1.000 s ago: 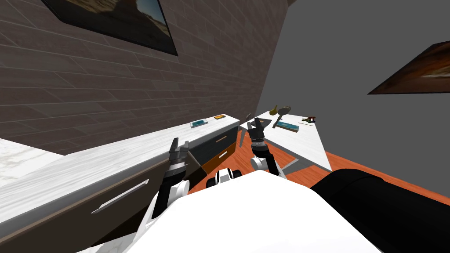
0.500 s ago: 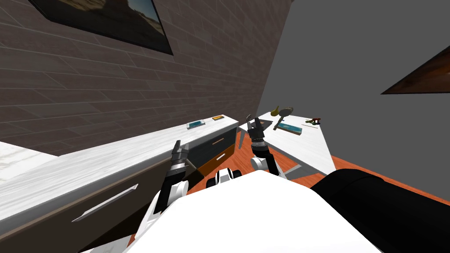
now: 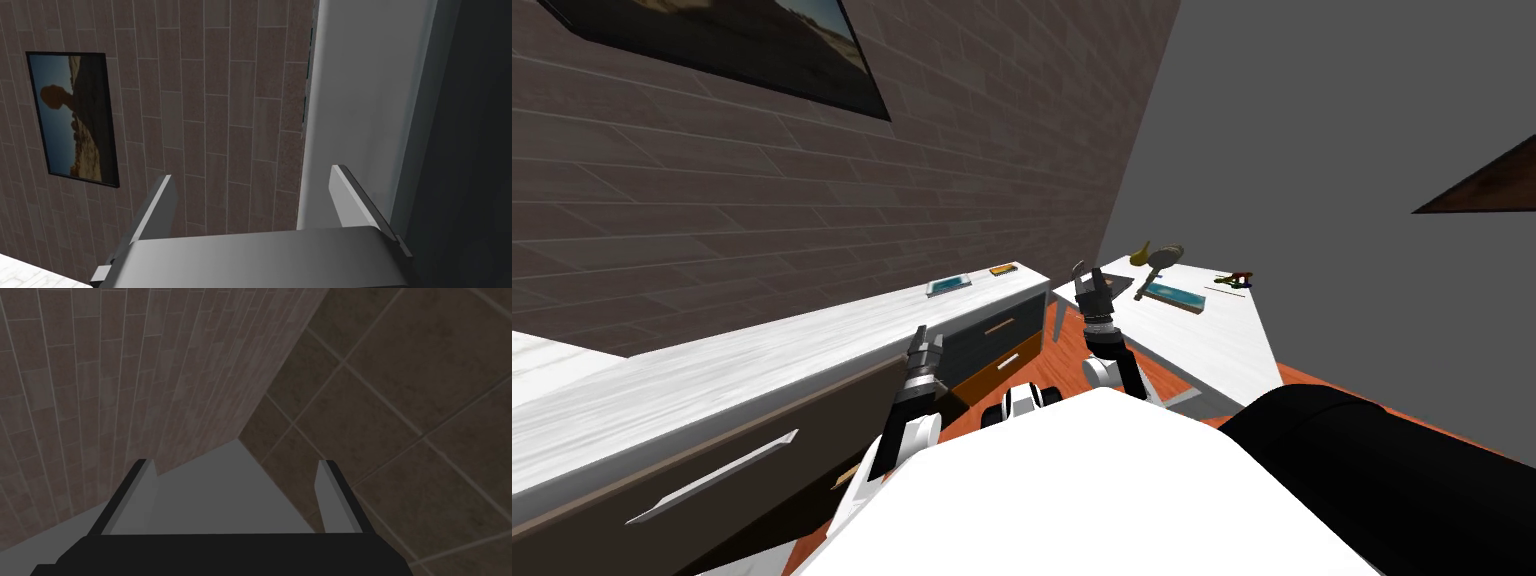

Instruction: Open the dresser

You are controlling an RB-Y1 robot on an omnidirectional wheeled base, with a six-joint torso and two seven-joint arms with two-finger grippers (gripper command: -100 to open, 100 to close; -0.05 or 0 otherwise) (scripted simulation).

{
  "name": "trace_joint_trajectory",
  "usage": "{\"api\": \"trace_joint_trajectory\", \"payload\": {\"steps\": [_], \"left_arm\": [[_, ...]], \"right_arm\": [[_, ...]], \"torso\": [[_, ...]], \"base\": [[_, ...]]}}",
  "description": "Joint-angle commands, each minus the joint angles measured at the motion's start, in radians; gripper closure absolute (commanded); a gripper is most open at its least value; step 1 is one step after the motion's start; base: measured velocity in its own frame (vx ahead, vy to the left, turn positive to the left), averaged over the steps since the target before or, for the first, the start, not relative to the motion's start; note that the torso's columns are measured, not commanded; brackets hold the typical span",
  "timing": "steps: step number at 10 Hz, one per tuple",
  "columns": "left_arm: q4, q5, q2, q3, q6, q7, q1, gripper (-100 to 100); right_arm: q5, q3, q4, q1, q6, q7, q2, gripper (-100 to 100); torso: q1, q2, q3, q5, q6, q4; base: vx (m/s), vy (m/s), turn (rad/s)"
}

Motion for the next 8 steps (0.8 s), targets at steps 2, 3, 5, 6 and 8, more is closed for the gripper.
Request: {"api": "trace_joint_trajectory", "payload": {"steps": [2,3,5,6,8], "left_arm": [[0.079,0.012,0.013,0.018,0.008,0.003,-0.012,-100],[0.094,0.015,0.016,0.022,0.01,0.003,-0.015,-100],[0.128,0.02,0.02,0.029,0.014,0.004,-0.02,-100],[0.145,0.022,0.021,0.033,0.016,0.005,-0.023,-100],[0.145,0.022,0.021,0.033,0.016,0.005,-0.023,-100]], "right_arm": [[0.0,0.0,0.0,0.0,0.0,0.0,0.0,0],[0.0,0.0,0.0,0.0,0.0,0.0,0.0,0],[0.0,0.0,0.0,0.0,0.0,0.0,0.0,0],[0.0,0.0,0.0,0.0,0.0,0.0,0.0,0],[0.0,0.0,0.0,0.0,0.0,0.0,0.0,0]], "torso": [[-0.001,0.001,0.0,0.0,0.0,0.0],[0.0,0.001,0.001,0.0,0.0,0.0],[-0.001,-0.006,-0.003,0.004,0.007,-0.006],[-0.003,-0.009,-0.004,0.006,0.009,-0.009],[-0.002,-0.014,-0.007,0.007,0.012,-0.011]], "base": [[0.048,-0.133,0.052],[0.066,-0.112,0.078],[0.031,-0.108,0.057],[0.013,-0.084,0.048],[0.0,-0.034,0.008]]}}
